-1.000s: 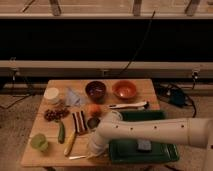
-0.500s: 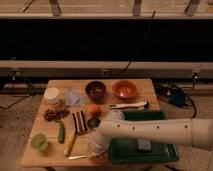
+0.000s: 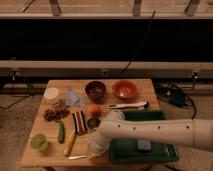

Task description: Place fork in red bowl

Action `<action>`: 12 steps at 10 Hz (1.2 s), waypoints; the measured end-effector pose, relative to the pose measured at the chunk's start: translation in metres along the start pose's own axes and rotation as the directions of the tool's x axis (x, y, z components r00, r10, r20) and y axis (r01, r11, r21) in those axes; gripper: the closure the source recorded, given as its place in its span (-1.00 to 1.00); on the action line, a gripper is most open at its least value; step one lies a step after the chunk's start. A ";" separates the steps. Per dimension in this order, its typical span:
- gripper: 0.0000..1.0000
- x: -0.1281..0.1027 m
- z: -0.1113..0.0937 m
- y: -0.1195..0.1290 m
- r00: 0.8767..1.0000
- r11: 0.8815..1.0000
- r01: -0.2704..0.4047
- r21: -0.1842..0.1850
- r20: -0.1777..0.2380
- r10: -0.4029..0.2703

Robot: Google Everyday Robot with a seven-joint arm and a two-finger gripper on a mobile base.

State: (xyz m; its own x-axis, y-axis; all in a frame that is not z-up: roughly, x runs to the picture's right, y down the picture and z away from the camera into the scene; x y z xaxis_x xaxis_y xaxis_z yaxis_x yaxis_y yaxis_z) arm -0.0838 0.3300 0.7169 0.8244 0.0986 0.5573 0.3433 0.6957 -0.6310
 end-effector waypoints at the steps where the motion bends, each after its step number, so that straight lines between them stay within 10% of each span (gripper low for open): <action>1: -0.59 0.001 0.001 -0.001 1.000 1.000 -0.002 0.002 0.002 0.002; 12: -0.60 0.019 -0.007 0.010 0.999 0.998 -0.043 0.039 0.025 0.042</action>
State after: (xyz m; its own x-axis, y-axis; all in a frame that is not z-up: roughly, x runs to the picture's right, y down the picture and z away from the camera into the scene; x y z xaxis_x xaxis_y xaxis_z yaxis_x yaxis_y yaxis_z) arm -0.0613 0.3340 0.7176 0.8264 0.1456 0.5440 0.2902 0.7178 -0.6329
